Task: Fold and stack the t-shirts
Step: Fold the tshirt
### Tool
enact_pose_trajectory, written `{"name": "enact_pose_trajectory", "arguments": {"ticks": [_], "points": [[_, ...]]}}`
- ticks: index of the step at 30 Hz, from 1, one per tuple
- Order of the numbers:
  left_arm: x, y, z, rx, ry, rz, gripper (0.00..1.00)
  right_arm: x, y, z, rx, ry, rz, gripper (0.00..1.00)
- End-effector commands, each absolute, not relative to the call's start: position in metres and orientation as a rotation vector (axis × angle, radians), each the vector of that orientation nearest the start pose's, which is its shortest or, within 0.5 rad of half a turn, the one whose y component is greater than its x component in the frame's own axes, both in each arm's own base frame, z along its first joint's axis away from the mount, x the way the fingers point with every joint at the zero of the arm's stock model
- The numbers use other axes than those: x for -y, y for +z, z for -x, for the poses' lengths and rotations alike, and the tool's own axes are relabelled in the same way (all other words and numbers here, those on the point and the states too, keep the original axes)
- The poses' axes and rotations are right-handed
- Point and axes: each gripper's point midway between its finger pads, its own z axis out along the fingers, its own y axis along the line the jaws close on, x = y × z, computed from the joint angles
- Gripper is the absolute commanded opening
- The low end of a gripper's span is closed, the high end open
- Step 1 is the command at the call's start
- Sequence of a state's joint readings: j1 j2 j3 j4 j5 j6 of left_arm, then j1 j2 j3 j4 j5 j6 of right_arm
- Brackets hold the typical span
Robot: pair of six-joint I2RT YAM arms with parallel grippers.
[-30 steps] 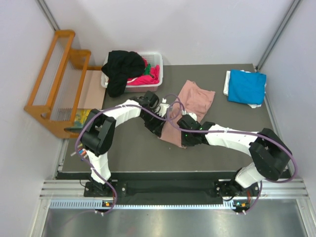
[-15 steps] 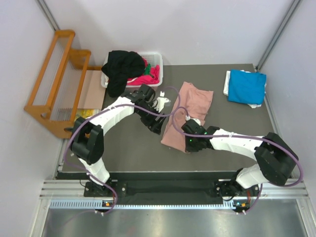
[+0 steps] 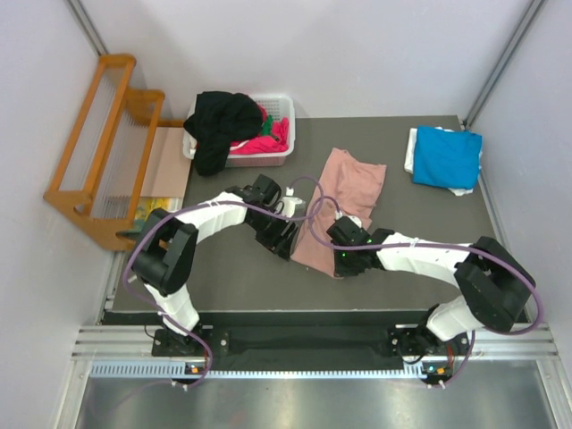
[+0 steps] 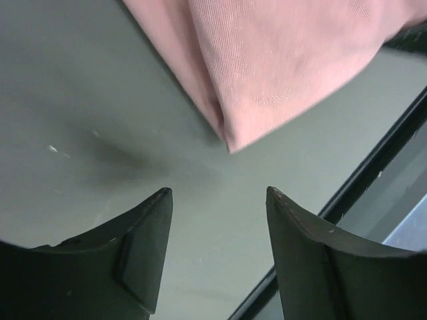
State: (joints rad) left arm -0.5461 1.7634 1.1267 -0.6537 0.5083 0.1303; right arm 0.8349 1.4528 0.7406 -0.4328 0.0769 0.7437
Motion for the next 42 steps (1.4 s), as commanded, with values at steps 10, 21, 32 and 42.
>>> {"name": "enact_pose_trajectory", "arguments": {"ticks": [10, 21, 32, 42], "points": [[0.275, 0.052, -0.267, -2.545, -0.783, -0.950, 0.61, -0.245, 0.029, -0.194, -2.738, 0.426, 0.091, 0.07], [0.278, 0.035, -0.257, -2.600, -0.735, -0.993, 0.56, -0.245, 0.029, -0.196, -2.736, 0.426, 0.091, 0.06], [0.276, 0.030, -0.258, -2.613, -0.714, -0.994, 0.07, -0.245, 0.028, -0.194, -2.740, 0.426, 0.092, 0.00], [0.281, 0.035, -0.258, -2.605, -0.747, -1.013, 0.00, -0.239, 0.029, -0.194, -2.737, 0.410, 0.073, 0.00]]}}
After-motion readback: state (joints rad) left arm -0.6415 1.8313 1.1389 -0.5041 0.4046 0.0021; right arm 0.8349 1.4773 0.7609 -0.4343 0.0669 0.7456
